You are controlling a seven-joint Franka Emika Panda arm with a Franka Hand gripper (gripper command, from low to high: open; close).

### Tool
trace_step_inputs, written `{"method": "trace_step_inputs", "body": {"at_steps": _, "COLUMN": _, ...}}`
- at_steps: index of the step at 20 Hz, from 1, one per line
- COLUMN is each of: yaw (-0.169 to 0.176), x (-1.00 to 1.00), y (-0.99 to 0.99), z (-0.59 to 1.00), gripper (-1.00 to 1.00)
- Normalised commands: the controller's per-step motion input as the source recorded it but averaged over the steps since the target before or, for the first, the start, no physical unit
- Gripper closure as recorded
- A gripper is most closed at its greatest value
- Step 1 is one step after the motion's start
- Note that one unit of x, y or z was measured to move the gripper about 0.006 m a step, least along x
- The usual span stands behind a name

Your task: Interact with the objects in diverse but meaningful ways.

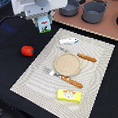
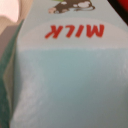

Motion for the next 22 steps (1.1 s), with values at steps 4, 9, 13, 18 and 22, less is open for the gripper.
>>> {"method": "trace_step_inputs", "body": {"at_steps": 4, "yaw": 0.0, "x": 0.45, "y": -0.84, "z": 0.05, "gripper": 1.0}}
{"method": "trace_step_inputs", "body": {"at_steps": 9, "yaw": 0.004, "x": 0.51, "y": -0.91, "z": 0.0, "gripper": 1.0}}
{"method": "trace_step_inputs", "body": {"at_steps": 13, "yaw": 0.0, "x": 0.63, "y": -0.84, "z": 0.0, "gripper": 1.0}}
{"method": "trace_step_inputs", "body": {"at_steps": 18, "yaw": -0.009, "x": 0.61, "y": -0.82, "z": 0.1, "gripper": 1.0}}
{"method": "trace_step_inputs", "body": {"at_steps": 22, "yaw": -0.039, "x": 0.65, "y": -0.68, "z": 0.18, "gripper": 1.0}}
